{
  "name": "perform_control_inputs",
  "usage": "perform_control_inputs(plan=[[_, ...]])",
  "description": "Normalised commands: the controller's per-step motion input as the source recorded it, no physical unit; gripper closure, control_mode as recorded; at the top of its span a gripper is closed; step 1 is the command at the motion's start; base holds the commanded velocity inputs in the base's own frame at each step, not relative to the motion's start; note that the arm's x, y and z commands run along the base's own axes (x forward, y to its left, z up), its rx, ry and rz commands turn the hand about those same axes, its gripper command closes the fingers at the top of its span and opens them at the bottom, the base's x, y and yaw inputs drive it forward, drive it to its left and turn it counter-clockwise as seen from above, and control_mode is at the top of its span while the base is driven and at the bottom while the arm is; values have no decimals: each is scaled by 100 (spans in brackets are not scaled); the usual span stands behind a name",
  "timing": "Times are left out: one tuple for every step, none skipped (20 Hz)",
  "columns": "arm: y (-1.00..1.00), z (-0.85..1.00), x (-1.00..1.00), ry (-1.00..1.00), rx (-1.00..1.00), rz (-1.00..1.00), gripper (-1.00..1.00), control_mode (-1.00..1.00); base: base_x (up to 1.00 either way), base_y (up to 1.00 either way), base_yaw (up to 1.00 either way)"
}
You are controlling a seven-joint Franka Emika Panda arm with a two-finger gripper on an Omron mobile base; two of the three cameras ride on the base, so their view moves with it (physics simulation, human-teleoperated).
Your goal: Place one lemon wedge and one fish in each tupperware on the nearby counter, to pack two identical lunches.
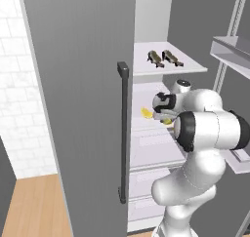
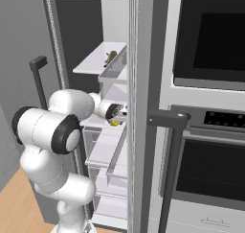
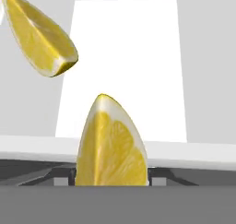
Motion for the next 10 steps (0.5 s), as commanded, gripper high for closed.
perform_control_inputs(plan=[[19,61,-80,-2,0,0,100,-100,0,0,0],[18,78,-74,0,0,0,100,-100,0,0,0],[17,98,-75,-1,0,0,100,-100,0,0,0],[11,100,-74,-2,0,0,100,-100,0,0,0],[9,100,-70,0,0,0,100,-100,0,0,0],[10,100,-67,0,0,1,100,-100,0,0,0],[9,100,-67,0,0,1,100,-100,0,0,0],[9,100,-65,0,0,1,100,-100,0,0,0],[16,100,-75,0,0,2,100,-100,0,0,0],[18,100,-83,0,0,2,100,-100,0,0,0]])
